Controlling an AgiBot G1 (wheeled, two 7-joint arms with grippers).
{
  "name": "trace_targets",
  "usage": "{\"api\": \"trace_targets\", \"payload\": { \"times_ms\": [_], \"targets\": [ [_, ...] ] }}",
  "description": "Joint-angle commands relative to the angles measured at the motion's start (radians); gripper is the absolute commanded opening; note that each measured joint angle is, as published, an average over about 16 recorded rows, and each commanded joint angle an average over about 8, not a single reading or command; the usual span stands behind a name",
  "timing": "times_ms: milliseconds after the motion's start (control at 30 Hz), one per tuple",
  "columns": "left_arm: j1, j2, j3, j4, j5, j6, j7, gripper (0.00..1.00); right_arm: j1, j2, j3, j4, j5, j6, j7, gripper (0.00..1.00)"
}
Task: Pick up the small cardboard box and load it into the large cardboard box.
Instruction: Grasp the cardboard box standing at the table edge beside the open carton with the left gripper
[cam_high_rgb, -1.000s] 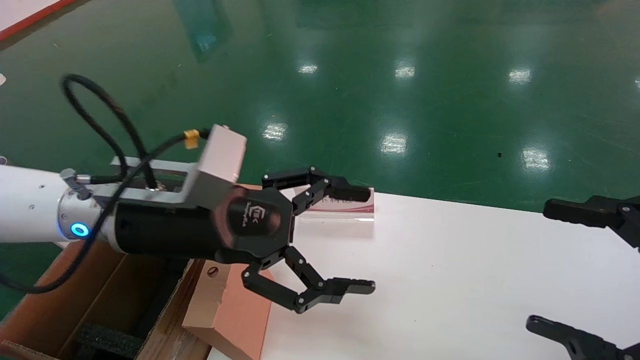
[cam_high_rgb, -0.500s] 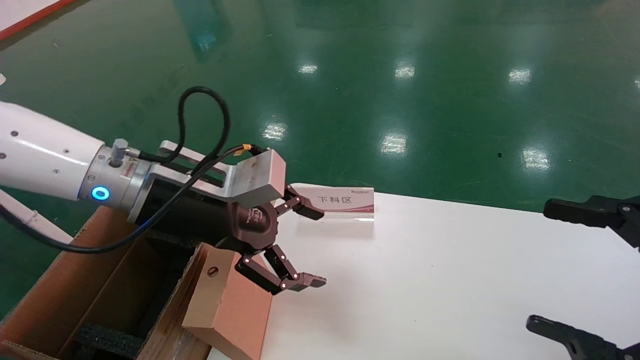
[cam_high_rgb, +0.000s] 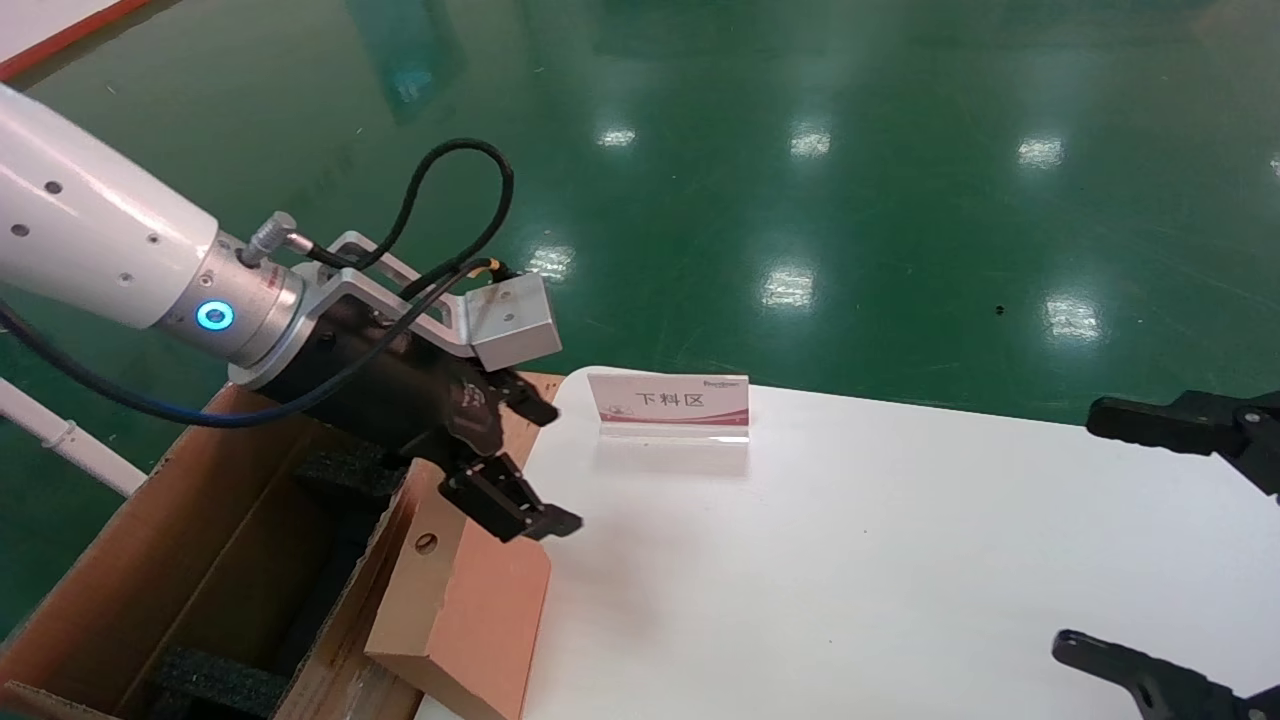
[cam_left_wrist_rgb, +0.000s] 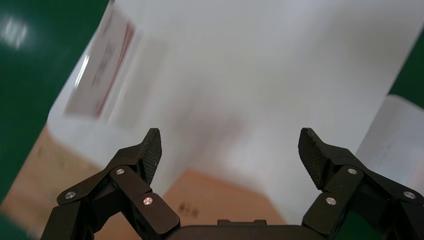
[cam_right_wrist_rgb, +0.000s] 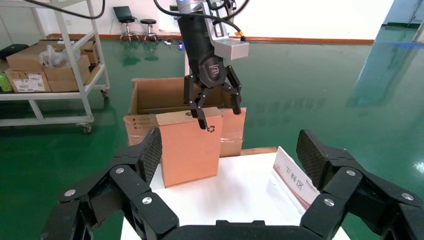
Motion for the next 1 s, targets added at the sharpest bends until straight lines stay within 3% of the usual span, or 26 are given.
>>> {"api": "trace_targets", "payload": {
  "times_ms": [33, 400, 600, 767, 1000],
  "targets": [
    [-0.053, 0.006, 0.068, -0.001, 0.022, 0.002, -0.039, 1.0, 0.0, 0.0, 0.0, 0.0, 0.0, 0.0, 0.0, 1.0],
    [-0.282, 0.138, 0.48, 0.006, 0.064, -0.001, -0.304, 1.0, 0.0, 0.0, -0.001, 0.0, 0.001, 0.0, 0.0, 1.0],
    [-0.36, 0.219, 0.655, 0.008, 0.094, -0.013, -0.457, 1.0, 0.0, 0.001, -0.001, 0.0, 0.001, 0.001, -0.001, 1.0],
    [-0.384, 0.273, 0.738, 0.006, 0.144, -0.043, -0.579, 1.0, 0.0, 0.001, -0.002, 0.0, 0.001, 0.001, -0.001, 1.0],
    [-0.372, 0.27, 0.745, 0.013, 0.118, -0.097, -0.635, 1.0, 0.0, 0.001, -0.002, 0.0, 0.002, 0.001, -0.001, 1.0]
  ]
}}
